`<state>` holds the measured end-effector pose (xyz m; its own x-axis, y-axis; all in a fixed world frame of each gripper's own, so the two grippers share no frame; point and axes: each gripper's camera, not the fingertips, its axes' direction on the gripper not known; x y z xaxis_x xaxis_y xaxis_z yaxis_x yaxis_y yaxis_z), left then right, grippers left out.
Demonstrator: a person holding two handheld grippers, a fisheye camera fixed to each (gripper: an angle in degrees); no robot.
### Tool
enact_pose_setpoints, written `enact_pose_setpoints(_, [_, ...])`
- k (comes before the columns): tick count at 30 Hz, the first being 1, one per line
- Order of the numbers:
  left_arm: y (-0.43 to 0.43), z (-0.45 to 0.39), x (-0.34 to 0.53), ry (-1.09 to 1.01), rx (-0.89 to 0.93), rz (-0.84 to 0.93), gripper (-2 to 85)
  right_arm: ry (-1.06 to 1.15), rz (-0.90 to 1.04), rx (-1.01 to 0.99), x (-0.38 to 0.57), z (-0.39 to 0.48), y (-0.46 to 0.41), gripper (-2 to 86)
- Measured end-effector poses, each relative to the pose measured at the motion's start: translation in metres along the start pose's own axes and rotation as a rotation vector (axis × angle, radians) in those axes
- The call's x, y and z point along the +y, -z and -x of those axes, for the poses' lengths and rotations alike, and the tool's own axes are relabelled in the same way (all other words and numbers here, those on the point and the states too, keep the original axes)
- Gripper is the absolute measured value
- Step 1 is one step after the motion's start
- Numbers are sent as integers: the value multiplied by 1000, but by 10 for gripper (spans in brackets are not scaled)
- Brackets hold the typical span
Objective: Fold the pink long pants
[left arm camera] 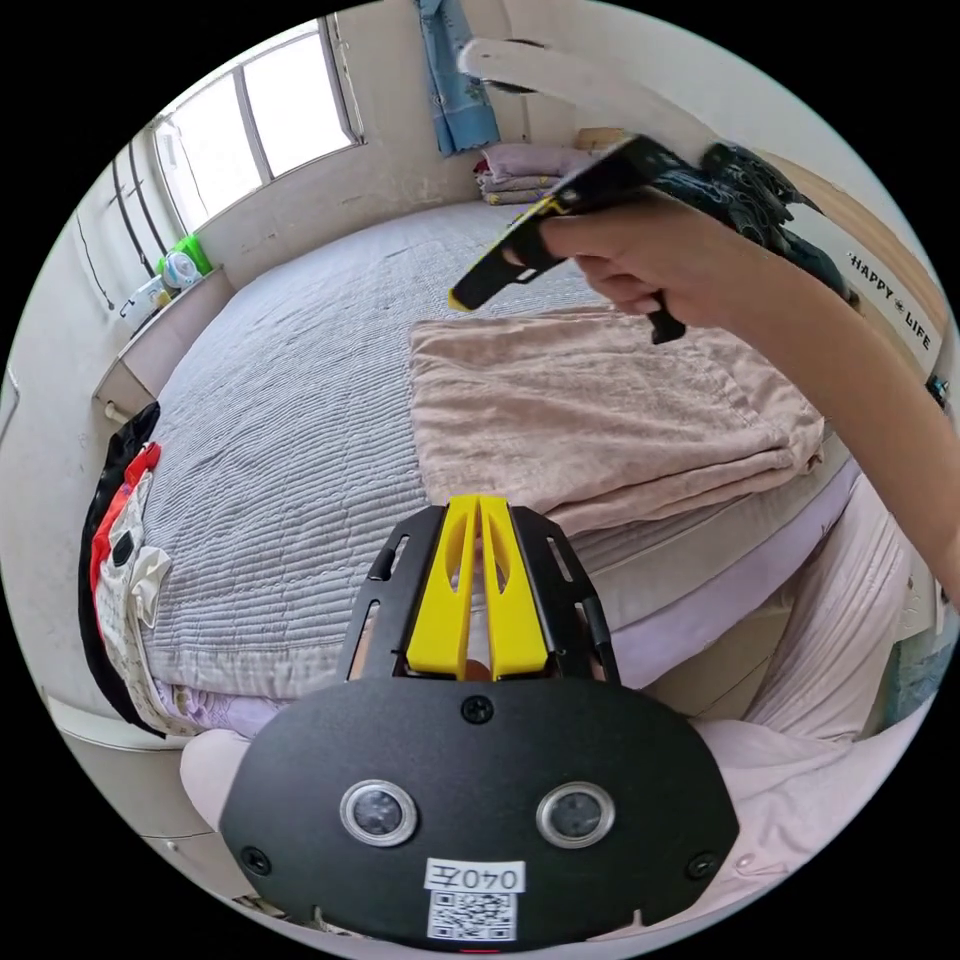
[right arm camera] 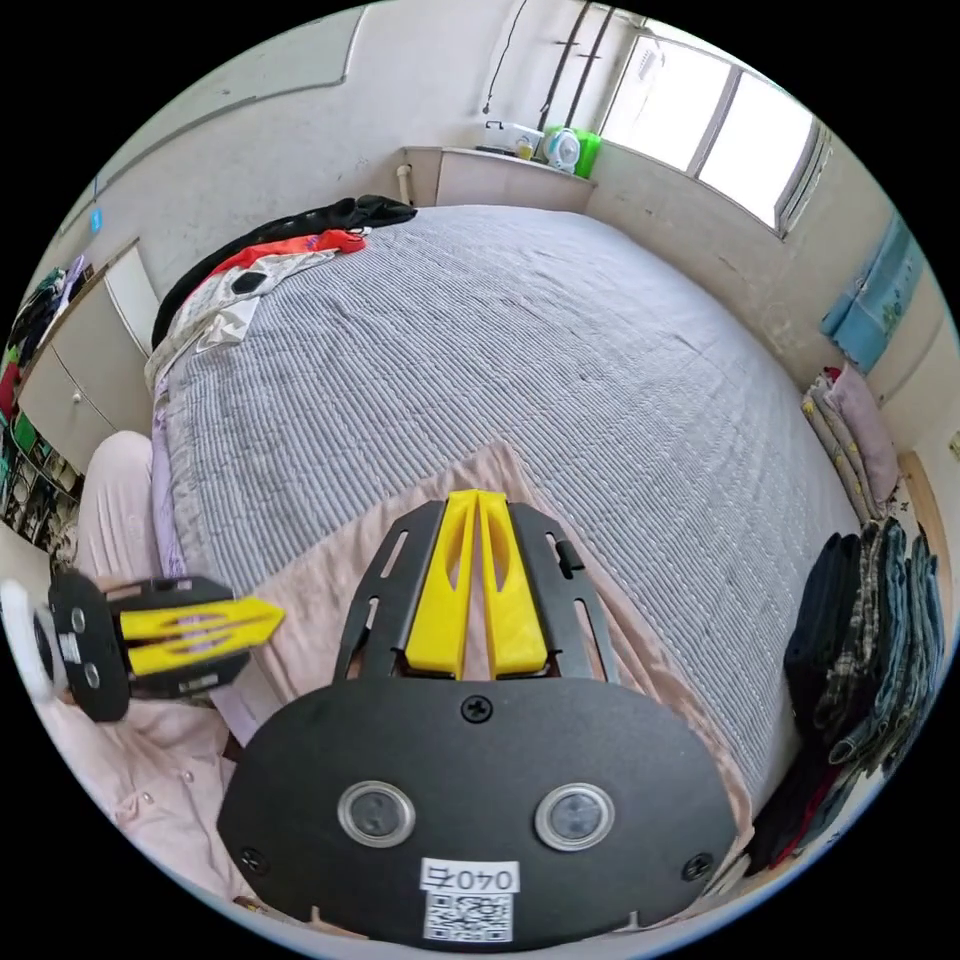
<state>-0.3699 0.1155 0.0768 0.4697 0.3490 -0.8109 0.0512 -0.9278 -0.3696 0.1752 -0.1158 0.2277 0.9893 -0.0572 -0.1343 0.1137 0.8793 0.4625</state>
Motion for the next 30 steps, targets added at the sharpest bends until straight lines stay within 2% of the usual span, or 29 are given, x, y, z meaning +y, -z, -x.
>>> enact_pose_setpoints(3, [-15,3,-3,-19,27,63,-9,-77,73,-35,-29,-9,-51,-10])
enact_pose_setpoints(7, [-14,11,-3,-39,38,52,-9,-187,227,-81,-40,-30,-115,-10])
enact_pose_setpoints(13, [-5,17,-7,-87,4,39,-9,-232,262,-208,-41,-53,-126,-10])
enact_pose_setpoints(14, [4,22,-5,-79,-7,16,-9,-241,212,-228,-41,-55,-113,-10])
enact_pose_setpoints(18, [42,58,5,54,85,-114,-9,-160,71,-135,-42,-37,-86,-10])
enact_pose_setpoints(23, [13,70,-8,43,126,5,-8,-131,242,-119,-49,-29,-161,-10])
enact_pose_setpoints(26, [24,85,-13,37,153,20,-9,-160,237,-168,-53,-38,-169,-10])
enact_pose_setpoints(28, [38,100,-10,55,169,-15,-8,-131,266,-159,-59,-40,-167,-10])
enact_pose_setpoints(30, [64,133,2,189,102,-117,-9,-163,200,-63,-62,-45,-148,-10])
